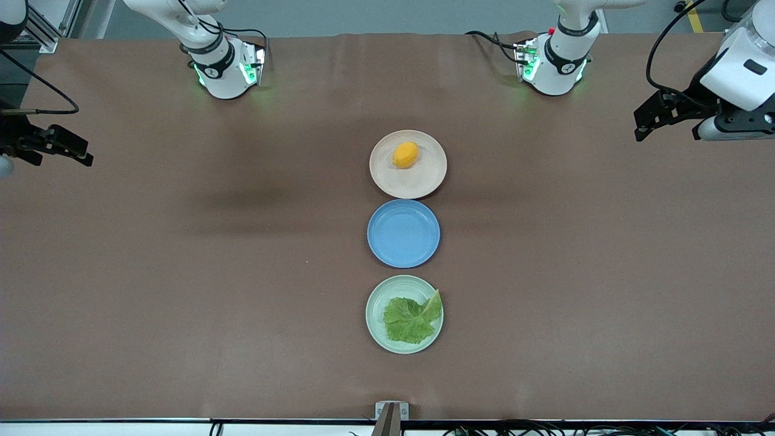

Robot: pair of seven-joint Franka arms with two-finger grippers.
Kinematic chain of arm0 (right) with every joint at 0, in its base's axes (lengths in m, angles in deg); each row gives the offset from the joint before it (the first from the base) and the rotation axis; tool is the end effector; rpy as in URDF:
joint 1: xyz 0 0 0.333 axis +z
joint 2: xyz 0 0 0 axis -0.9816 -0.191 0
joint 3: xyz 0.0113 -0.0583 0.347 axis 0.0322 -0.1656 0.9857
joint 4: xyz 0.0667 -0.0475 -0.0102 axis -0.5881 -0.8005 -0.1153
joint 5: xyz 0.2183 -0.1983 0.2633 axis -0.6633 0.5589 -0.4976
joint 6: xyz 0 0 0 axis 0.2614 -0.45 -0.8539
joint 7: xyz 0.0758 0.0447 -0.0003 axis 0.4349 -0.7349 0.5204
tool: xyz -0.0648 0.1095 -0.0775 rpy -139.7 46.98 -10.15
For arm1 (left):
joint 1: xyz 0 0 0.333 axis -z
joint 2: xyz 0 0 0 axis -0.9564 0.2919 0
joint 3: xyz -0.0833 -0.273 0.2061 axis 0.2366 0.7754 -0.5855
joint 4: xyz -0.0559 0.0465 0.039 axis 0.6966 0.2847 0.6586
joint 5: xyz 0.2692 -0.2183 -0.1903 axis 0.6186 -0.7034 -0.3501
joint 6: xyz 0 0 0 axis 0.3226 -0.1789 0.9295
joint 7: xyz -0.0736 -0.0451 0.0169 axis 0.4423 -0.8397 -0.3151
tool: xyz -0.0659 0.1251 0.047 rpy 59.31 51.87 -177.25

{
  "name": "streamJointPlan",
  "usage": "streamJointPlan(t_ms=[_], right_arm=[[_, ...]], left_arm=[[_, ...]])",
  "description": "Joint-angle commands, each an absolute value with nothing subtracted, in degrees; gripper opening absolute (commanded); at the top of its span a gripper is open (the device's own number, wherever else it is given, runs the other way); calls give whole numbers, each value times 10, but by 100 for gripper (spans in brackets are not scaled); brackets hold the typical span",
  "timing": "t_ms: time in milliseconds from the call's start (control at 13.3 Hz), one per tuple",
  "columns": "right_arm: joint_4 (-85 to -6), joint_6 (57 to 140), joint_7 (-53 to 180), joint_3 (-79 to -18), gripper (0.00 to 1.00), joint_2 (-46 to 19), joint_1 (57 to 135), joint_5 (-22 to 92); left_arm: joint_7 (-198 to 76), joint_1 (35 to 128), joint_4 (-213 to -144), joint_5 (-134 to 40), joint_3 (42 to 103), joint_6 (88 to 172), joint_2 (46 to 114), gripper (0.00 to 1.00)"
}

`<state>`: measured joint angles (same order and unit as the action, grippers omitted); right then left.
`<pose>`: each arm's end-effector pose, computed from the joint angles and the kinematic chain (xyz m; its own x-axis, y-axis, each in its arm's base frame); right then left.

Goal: Pick lemon and lettuce from plates
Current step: 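Move the left gripper toward the lettuce while the right gripper reaches the lemon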

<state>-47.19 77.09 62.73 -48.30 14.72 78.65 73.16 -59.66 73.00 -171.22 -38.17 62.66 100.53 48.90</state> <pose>0.5257 -0.0551 0.5882 0.9994 -0.0238 -0.0232 -0.0236 -0.9997 0.0063 0.5153 -0.0791 0.6439 1.0000 -0.0053 0.0083 -0.0052 -0.9999 -0.0127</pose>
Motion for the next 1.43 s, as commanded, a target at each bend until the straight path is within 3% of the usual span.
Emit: streamJointPlan(t_ms=[0,300,600,1050,1350], right_arm=[[-493,781,636,-480,100,170,783,725],[-492,782,635,-480,100,170,784,724],[-469,765,632,-480,100,164,785,724],[-440,746,636,-478,100,138,792,726],[-464,728,532,-477,100,116,855,708]], left_arm=[[-610,726,-1700,-397,626,1002,497,100],[-631,729,-1696,-387,626,1004,508,100],[-643,745,-1640,-385,641,1020,608,100],[-634,844,-1602,-321,655,1182,772,100],[-639,895,-1575,-321,655,1352,885,100]])
